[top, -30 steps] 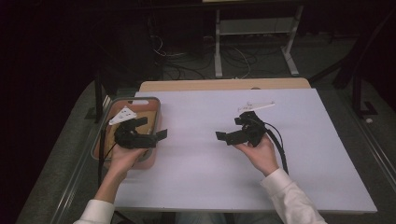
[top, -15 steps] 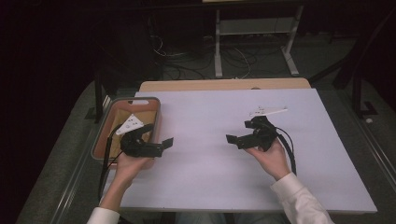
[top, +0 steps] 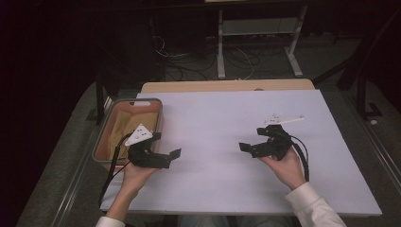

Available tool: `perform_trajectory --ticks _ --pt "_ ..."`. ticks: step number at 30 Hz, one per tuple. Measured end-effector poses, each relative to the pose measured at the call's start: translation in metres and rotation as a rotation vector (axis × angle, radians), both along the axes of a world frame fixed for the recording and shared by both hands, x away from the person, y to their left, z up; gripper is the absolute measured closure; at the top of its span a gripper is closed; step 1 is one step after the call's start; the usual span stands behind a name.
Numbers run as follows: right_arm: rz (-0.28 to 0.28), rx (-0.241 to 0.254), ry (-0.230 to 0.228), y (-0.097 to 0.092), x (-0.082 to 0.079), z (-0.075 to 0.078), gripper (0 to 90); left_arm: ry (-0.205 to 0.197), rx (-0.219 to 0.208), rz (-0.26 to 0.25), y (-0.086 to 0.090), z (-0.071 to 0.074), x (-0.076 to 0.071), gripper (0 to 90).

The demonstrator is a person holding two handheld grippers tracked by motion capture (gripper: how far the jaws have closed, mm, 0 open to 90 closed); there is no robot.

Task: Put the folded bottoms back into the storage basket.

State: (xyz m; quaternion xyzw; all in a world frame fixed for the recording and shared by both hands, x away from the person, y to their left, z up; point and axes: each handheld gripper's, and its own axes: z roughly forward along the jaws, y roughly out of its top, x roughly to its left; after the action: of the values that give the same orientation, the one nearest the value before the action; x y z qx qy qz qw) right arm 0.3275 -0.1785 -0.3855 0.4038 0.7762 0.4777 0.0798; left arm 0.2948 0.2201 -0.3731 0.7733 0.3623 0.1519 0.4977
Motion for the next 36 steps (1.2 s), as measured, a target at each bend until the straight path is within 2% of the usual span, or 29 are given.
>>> perform_trajectory --ticks 8,15,26,32,36 --pt "-0.006 -0.009 -0.002 -0.013 -0.009 -0.007 0.0 -0.007 0.019 -0.009 -0.004 -0.006 -0.008 0.0" --pt "-0.015 -0.008 -0.007 -0.029 -0.018 -0.014 0.0 -0.016 0.016 -0.017 -0.005 -0.007 -0.014 0.0" --pt "-0.026 0.005 -0.051 -0.052 -0.033 -0.021 0.0 -0.020 0.055 -0.055 -0.011 -0.013 -0.024 0.0" --pt "-0.029 -0.001 -0.071 -0.064 -0.041 -0.025 0.0 -0.026 0.053 -0.058 -0.012 -0.014 -0.025 0.0" --pt "-0.044 0.013 -0.085 -0.075 -0.045 -0.027 0.0 -0.026 0.065 -0.068 -0.014 -0.016 -0.027 0.0"
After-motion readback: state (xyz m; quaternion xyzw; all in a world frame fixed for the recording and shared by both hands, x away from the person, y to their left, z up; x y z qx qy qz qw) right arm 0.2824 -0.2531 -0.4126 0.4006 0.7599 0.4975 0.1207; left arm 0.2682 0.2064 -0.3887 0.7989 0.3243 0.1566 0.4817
